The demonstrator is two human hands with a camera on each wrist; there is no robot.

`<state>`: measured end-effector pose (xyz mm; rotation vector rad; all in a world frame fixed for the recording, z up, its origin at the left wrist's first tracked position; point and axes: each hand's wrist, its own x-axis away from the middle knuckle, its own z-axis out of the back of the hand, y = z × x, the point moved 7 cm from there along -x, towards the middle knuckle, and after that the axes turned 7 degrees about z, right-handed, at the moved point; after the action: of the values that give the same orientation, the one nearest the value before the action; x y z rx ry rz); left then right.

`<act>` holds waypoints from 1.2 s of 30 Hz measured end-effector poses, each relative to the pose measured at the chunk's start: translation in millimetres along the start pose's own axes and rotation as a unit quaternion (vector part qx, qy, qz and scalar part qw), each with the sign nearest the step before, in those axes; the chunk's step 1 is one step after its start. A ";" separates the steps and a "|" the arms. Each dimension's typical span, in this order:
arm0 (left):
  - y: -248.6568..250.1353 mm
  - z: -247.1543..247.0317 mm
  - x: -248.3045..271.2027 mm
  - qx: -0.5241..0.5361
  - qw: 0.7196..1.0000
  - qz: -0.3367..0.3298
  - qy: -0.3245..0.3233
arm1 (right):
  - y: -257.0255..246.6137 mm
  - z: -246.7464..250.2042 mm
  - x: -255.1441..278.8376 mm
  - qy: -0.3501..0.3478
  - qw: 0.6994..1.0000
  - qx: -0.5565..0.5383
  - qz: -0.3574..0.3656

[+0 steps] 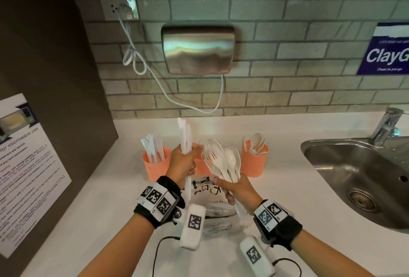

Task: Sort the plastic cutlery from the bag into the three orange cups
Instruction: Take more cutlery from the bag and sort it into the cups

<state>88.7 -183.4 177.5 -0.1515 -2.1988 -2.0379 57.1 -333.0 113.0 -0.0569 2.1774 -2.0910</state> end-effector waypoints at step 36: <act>-1.6 -13.8 10.1 -0.059 0.995 -0.058 -0.062 | -1.5 10.6 7.0 -0.005 0.979 0.188 0.082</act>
<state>79.0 -197.5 178.7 -0.1720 -2.2063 -2.2812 51.3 -344.4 113.7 0.1420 1.6785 -2.3519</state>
